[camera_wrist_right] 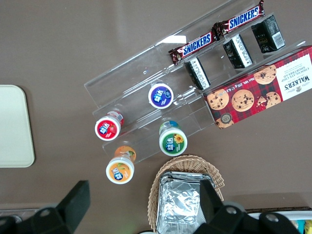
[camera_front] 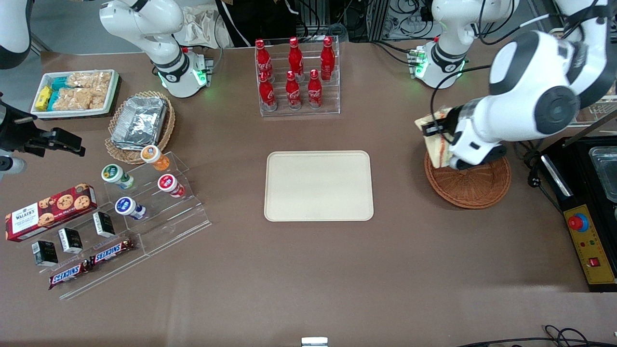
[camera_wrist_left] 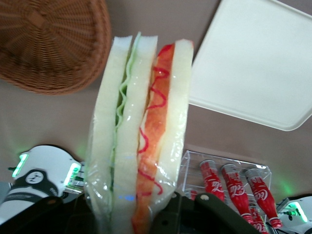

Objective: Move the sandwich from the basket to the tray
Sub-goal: 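Carry the sandwich over the cream tray and lower it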

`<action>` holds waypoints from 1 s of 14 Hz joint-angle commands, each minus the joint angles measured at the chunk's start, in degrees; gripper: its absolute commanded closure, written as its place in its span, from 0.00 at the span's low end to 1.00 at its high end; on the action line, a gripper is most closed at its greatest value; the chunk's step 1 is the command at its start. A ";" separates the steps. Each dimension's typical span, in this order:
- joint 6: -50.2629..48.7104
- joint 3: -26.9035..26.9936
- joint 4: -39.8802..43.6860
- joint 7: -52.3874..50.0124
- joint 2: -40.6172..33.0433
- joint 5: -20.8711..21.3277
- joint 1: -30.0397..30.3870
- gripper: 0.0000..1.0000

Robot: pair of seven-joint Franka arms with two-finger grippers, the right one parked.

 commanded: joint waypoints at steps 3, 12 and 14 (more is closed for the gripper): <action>5.90 -3.23 4.57 -10.86 9.83 6.51 -8.05 0.65; 16.37 -3.23 8.27 -14.39 24.69 14.77 -15.80 0.65; 18.65 -3.23 8.09 -14.13 27.24 16.36 -16.50 0.65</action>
